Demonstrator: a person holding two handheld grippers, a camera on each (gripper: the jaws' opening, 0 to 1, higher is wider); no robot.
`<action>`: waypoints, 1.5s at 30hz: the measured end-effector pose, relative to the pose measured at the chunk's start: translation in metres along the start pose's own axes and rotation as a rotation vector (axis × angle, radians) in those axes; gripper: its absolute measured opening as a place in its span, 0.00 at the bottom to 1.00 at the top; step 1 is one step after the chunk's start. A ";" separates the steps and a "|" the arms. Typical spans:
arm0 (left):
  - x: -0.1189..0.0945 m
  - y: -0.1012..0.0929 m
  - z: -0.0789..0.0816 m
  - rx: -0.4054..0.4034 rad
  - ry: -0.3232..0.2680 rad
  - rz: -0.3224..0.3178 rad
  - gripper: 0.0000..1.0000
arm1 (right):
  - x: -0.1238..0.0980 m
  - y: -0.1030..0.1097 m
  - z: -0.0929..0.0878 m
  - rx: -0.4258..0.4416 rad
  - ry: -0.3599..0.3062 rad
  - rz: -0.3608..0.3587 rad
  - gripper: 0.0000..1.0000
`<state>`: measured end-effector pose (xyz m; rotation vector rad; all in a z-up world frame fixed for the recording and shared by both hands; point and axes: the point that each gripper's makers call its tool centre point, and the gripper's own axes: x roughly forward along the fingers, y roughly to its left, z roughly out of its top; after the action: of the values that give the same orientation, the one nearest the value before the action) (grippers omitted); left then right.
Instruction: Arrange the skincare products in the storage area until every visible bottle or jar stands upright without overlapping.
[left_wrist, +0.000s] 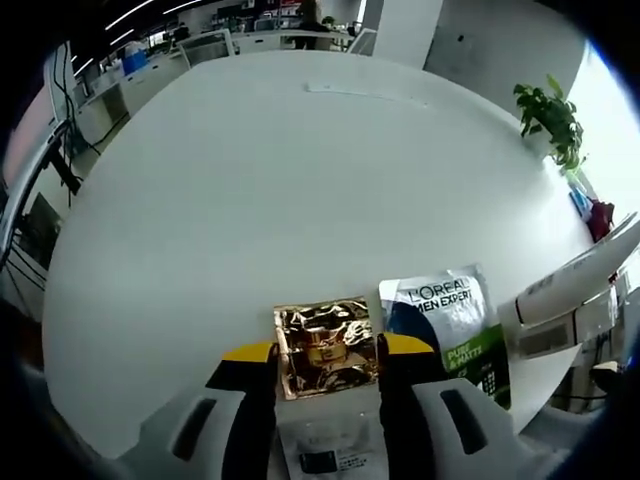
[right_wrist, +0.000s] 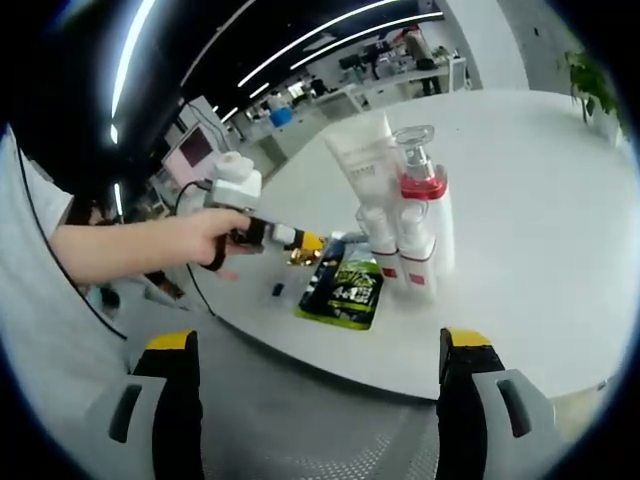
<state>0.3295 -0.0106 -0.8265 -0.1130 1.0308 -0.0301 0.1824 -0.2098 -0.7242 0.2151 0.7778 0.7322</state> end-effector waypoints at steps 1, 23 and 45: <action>0.000 0.000 0.000 0.001 -0.001 0.000 0.37 | 0.000 0.000 0.000 0.000 -0.001 0.000 0.99; -0.041 -0.005 0.031 -0.113 -0.167 -0.120 0.58 | 0.001 0.001 -0.004 -0.059 0.027 -0.011 0.99; -0.114 0.016 0.020 -0.016 -0.374 -0.294 0.93 | -0.001 0.006 -0.004 -0.113 0.021 0.007 0.99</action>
<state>0.2873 0.0157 -0.7204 -0.2742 0.6343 -0.2589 0.1763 -0.2065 -0.7237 0.1079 0.7539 0.7833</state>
